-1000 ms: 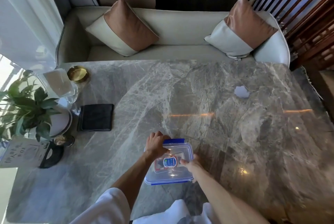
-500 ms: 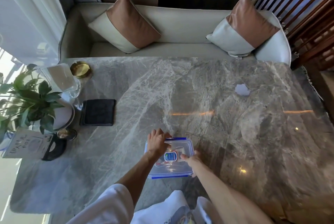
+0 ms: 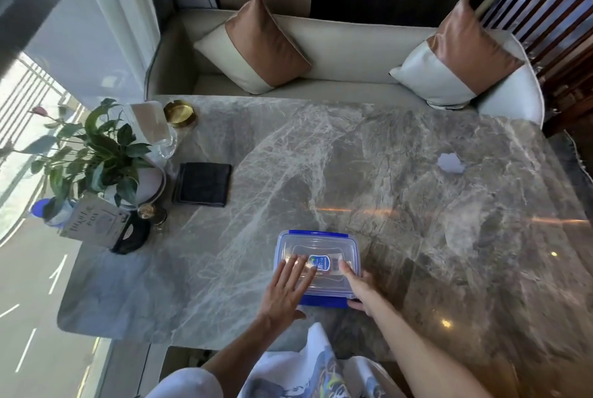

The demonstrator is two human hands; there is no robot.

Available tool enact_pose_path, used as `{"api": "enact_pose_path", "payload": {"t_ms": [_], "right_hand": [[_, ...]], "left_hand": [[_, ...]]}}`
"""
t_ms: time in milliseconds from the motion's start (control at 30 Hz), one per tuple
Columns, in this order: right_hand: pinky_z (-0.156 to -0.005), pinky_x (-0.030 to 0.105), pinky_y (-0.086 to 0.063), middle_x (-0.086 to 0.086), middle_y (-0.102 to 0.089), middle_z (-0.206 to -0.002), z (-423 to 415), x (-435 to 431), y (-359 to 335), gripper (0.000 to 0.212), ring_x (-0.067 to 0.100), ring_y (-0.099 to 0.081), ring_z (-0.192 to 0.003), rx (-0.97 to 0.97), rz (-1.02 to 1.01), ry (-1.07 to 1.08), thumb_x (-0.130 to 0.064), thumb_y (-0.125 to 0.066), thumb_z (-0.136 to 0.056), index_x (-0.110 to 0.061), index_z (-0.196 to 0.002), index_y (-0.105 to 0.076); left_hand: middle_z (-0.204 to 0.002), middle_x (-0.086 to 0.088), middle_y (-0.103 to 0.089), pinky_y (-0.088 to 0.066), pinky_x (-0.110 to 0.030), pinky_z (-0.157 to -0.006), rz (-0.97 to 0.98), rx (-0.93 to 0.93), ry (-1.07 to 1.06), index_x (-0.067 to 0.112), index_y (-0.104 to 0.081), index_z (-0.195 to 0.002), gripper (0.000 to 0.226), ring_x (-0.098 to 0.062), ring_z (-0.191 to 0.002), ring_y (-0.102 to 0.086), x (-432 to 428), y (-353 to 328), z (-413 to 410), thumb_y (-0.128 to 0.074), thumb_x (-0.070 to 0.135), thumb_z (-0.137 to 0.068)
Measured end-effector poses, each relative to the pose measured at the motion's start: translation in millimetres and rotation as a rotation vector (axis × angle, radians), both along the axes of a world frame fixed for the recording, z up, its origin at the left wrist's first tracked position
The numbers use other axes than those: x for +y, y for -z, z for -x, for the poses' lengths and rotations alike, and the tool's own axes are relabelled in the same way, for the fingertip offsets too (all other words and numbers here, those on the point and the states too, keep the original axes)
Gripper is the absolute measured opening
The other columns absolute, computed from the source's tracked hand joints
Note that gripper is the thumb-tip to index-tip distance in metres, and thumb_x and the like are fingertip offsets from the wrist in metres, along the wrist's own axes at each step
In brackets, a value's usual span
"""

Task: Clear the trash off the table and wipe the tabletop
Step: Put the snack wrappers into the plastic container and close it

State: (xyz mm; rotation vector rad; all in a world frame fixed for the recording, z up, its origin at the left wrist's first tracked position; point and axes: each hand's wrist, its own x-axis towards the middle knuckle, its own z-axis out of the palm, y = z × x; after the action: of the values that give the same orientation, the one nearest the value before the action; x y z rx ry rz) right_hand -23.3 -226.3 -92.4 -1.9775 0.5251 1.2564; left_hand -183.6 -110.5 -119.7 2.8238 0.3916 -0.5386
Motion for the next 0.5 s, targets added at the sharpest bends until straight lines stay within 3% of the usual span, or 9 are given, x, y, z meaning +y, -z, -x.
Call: {"api": "enact_pose_path", "payload": {"t_ms": [133, 233, 333, 433, 500], "right_hand": [[-0.079, 0.037, -0.052, 0.013, -0.047, -0.132, -1, 0, 5, 0.088, 0.026, -0.051, -0.103, -0.004, 0.034, -0.041, -0.068, -0.060, -0.075, -0.022, -0.143, -0.028], [-0.080, 0.038, -0.052, 0.013, -0.049, -0.131, -1, -2, 9, 0.086, 0.026, -0.052, -0.104, 0.003, 0.014, -0.040, -0.068, -0.060, -0.075, -0.023, -0.141, -0.029], [-0.092, 0.041, -0.049, 0.013, -0.043, -0.142, 1, -6, 13, 0.087, 0.031, -0.050, -0.119, -0.060, -0.023, -0.106, -0.063, -0.057, -0.081, -0.022, -0.148, -0.020], [-0.116, 0.042, -0.025, 0.011, -0.016, -0.159, 9, -21, 17, 0.095, 0.027, -0.020, -0.145, -0.503, -0.037, -0.403, -0.051, -0.062, -0.084, -0.022, -0.151, -0.001], [-0.119, 0.037, -0.013, 0.001, -0.008, -0.160, 16, -35, 20, 0.095, 0.020, -0.007, -0.148, -0.863, -0.008, -0.849, -0.054, -0.065, -0.080, -0.025, -0.152, -0.010]], "left_hand": [[-0.158, -0.019, -0.006, -0.019, -0.052, -0.117, -0.085, 0.083, 0.030, 0.014, -0.002, -0.152, 0.125, -0.039, -0.145, -0.009, -5, 3, 0, -0.073, 0.063, -0.061], [-0.155, -0.018, -0.015, -0.027, -0.050, -0.114, -0.068, 0.040, 0.021, 0.016, -0.015, -0.151, 0.112, -0.038, -0.143, -0.016, -3, 6, -3, -0.078, 0.050, -0.066], [-0.151, -0.013, -0.032, -0.033, -0.046, -0.110, 0.012, -0.017, 0.021, 0.017, -0.009, -0.151, 0.120, -0.032, -0.139, -0.028, 3, 5, -3, -0.081, 0.050, -0.061], [-0.146, -0.009, -0.045, -0.034, -0.044, -0.107, 0.060, -0.018, -0.020, 0.017, 0.002, -0.151, 0.131, -0.026, -0.136, -0.032, 6, 2, -6, -0.081, 0.055, -0.057], [-0.145, -0.008, -0.047, -0.036, -0.043, -0.107, 0.088, -0.003, -0.056, 0.017, 0.003, -0.151, 0.132, -0.025, -0.135, -0.038, 7, 2, -8, -0.081, 0.056, -0.057]]}}
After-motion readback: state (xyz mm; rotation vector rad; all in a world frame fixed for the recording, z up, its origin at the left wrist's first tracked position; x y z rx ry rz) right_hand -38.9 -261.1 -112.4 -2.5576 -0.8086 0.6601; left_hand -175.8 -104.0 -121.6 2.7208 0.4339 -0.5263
